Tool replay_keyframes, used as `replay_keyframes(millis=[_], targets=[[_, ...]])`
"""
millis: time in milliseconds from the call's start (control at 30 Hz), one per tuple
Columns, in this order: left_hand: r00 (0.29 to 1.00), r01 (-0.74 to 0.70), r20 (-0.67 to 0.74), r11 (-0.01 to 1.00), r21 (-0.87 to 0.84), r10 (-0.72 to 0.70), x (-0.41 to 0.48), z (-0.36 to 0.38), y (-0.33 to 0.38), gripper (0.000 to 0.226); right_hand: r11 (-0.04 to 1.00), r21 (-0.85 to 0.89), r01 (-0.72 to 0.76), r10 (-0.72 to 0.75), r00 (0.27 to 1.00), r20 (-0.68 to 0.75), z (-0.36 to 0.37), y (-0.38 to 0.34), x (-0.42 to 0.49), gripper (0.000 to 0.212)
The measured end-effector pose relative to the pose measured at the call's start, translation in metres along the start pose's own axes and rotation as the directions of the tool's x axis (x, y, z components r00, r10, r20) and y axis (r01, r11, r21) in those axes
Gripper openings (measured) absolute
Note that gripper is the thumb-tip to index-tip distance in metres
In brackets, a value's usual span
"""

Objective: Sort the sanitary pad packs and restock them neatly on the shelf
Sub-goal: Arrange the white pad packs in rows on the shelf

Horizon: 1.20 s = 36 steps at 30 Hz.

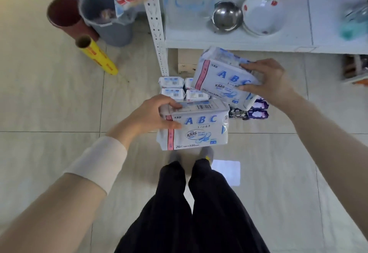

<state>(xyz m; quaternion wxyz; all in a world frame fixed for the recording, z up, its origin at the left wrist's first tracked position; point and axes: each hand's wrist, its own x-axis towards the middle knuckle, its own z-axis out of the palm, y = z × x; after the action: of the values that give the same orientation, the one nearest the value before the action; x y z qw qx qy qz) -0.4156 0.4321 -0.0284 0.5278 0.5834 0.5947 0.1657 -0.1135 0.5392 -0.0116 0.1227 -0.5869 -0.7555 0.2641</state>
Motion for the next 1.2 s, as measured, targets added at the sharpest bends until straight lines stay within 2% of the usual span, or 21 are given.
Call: replay_keyframes(millis=[200, 333, 567, 700, 900, 1033, 1200], targets=[[0.985, -0.158, -0.044, 0.980, 0.121, 0.164, -0.004, -0.004, 0.075, 0.051, 0.999, 0.000, 0.043, -0.043, 0.999, -0.028, -0.082, -0.016, -0.001, 0.065], [0.965, -0.229, -0.075, 0.950, 0.213, 0.250, 0.006, -0.007, 0.130, 0.052, 0.994, 0.011, 0.107, -0.106, 0.990, -0.096, -0.140, -0.016, 0.009, 0.063], [0.901, -0.367, -0.118, 0.878, 0.306, 0.418, 0.031, -0.028, 0.213, 0.050, 0.979, -0.005, 0.205, -0.203, 0.969, -0.140, -0.218, -0.026, 0.043, 0.064], [0.869, -0.404, -0.136, 0.841, 0.359, 0.476, 0.050, -0.060, 0.247, 0.051, 0.977, 0.007, 0.212, -0.208, 0.966, -0.154, -0.256, -0.036, 0.076, 0.066], [0.832, -0.419, -0.147, 0.779, 0.467, 0.536, 0.089, -0.121, 0.281, 0.058, 0.957, -0.098, 0.272, -0.286, 0.939, -0.190, -0.301, -0.071, 0.146, 0.062], [0.799, -0.452, -0.172, 0.763, 0.462, 0.577, 0.124, -0.167, 0.300, 0.050, 0.961, -0.109, 0.253, -0.271, 0.943, -0.194, -0.321, -0.091, 0.206, 0.063], [0.758, -0.482, -0.221, 0.754, 0.446, 0.614, 0.173, -0.216, 0.318, 0.053, 0.954, -0.146, 0.263, -0.285, 0.945, -0.162, -0.339, -0.107, 0.281, 0.062]])
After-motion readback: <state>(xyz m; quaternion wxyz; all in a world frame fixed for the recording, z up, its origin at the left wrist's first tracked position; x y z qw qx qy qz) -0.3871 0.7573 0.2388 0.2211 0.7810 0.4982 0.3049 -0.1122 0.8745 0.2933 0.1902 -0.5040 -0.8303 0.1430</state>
